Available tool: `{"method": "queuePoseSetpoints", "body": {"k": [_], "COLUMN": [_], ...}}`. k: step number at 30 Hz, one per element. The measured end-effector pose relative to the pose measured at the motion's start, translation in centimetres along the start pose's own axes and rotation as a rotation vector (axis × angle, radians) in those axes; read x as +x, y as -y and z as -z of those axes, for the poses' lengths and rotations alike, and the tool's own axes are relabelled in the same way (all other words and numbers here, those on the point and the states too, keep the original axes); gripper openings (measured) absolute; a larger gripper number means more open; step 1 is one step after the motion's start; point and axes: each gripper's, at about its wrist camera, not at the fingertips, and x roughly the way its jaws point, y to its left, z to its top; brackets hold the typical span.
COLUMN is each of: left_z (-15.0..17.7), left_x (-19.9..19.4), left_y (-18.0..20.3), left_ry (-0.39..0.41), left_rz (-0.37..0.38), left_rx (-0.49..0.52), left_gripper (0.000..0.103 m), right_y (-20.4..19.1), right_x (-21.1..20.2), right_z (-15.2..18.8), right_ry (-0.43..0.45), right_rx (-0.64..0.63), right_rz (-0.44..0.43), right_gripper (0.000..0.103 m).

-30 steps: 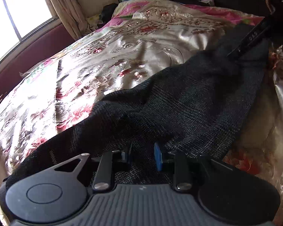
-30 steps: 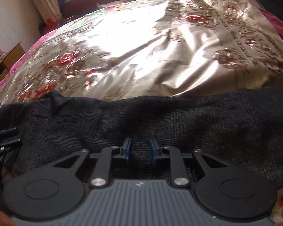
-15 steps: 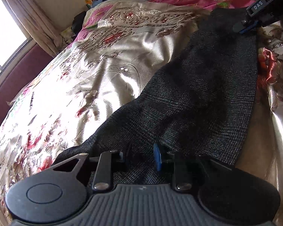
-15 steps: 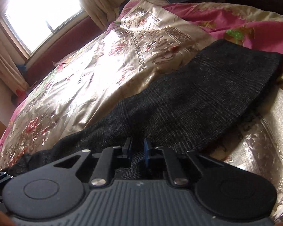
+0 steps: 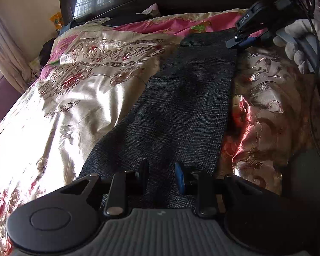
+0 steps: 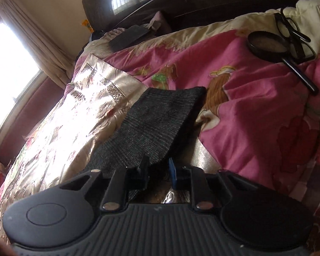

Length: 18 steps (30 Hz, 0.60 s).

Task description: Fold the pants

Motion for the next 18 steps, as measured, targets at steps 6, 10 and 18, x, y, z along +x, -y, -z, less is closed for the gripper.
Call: {"method": "queuePoseSetpoints", "body": {"k": [6,10,18], "left_z": [-0.6,-0.9,-0.5], "left_x": [0.4,0.8,1.1], "left_y": [0.4,-0.3,-0.4], "left_ry": [0.019,0.034,0.037], "left_rz": [0.027,0.033,0.042], "left_rx": [-0.002,-0.034,-0.06], "left_gripper": [0.043,0.043,0.043], "right_y": [1.2,1.7,1.1], "right_x": [0.5,0.2,3.9], "right_z": [-0.5,-0.4,-2.0], "right_ry": [0.033,0.06,-0.009], "right_rx": [0.15,0.163,0.179], "right_rz": [-0.131,-0.208,-0.149], "right_gripper": [0.03,0.03,0.022]}}
